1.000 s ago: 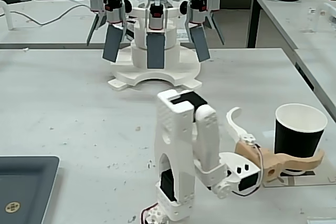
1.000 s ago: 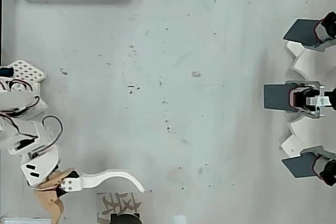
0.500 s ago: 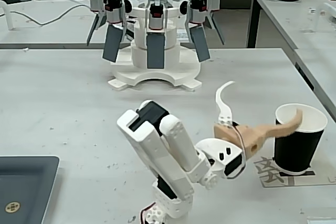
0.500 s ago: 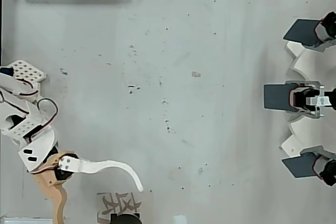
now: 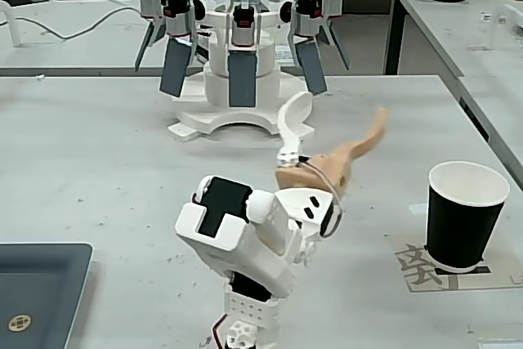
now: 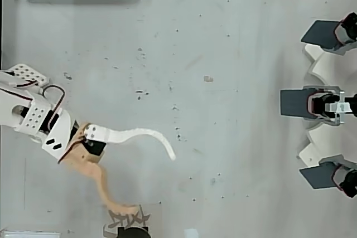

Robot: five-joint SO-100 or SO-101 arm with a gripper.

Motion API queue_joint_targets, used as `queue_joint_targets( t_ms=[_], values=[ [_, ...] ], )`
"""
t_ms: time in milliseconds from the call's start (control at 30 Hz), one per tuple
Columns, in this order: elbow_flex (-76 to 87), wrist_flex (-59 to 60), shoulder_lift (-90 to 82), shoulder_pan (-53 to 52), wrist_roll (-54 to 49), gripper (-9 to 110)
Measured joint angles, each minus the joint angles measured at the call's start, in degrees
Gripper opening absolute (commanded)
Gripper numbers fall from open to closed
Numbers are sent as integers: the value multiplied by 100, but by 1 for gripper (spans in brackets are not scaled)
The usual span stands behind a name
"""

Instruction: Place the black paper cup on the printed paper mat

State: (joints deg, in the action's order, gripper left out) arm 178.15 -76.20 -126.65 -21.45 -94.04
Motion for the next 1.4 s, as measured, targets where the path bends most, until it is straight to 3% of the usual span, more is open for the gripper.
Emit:
queue_joint_targets(
  t_ms=[700,1400],
  values=[
    [-536,809,211,2795,-53,17],
    [-4043,1160,3577,2892,123,16]
  ],
)
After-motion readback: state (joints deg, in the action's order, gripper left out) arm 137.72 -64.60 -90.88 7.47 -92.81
